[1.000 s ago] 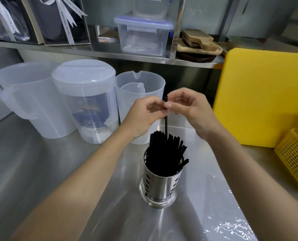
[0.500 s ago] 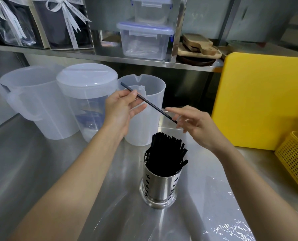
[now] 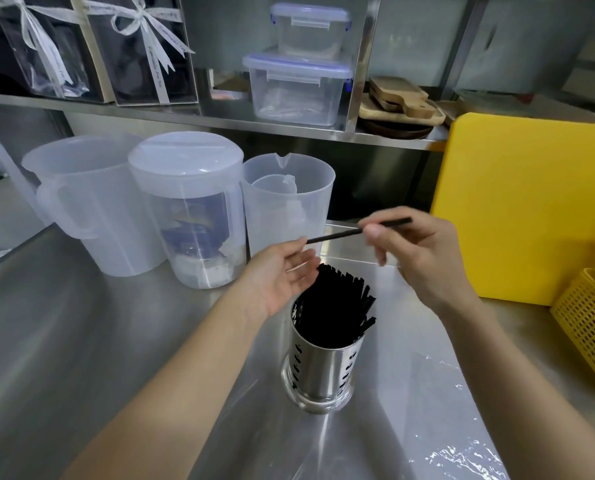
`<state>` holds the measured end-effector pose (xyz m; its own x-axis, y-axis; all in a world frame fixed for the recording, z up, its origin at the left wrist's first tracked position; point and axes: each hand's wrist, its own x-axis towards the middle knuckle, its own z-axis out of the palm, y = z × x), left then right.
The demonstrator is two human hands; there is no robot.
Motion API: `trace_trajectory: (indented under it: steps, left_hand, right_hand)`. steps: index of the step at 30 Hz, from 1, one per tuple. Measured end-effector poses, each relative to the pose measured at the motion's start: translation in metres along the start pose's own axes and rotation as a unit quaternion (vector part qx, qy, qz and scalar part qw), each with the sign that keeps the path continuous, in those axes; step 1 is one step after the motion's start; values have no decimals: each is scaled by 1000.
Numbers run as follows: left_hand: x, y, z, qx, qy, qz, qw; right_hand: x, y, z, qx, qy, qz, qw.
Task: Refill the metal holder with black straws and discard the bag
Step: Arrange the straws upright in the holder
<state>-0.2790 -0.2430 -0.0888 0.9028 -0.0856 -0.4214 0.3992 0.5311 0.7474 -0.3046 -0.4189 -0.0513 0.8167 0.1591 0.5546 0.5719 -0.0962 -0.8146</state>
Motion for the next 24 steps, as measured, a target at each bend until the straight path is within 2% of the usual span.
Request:
trace_trajectory:
  steps: [2, 4, 6, 9, 13, 15, 19, 24]
  left_hand:
    - [-1, -7, -5, 148, 54, 85, 984]
    - [-1, -12, -14, 257, 86, 177, 946]
    - [0, -18, -23, 326, 46, 207, 921]
    - [6, -27, -31, 424, -9, 199, 883]
    - [13, -34, -34, 448, -15, 212, 868]
    - [16, -36, -37, 445, -13, 223, 868]
    - [19, -39, -39, 441, -12, 244, 864]
    - [21, -41, -41, 460, -35, 236, 855]
  right_hand:
    - [1, -2, -2, -1, 99, -26, 995]
    - [2, -3, -8, -10, 151, -47, 987]
    - [2, -2, -10, -31, 134, -38, 990]
    - [-2, 9, -2, -85, 42, 19, 995]
    - [-14, 41, 9, -223, -68, 117, 965]
    - [-19, 50, 12, -251, -58, 125, 958]
    - [-18, 53, 16, -212, -3, 124, 969]
    - [-15, 58, 19, -212, 11, 136, 968]
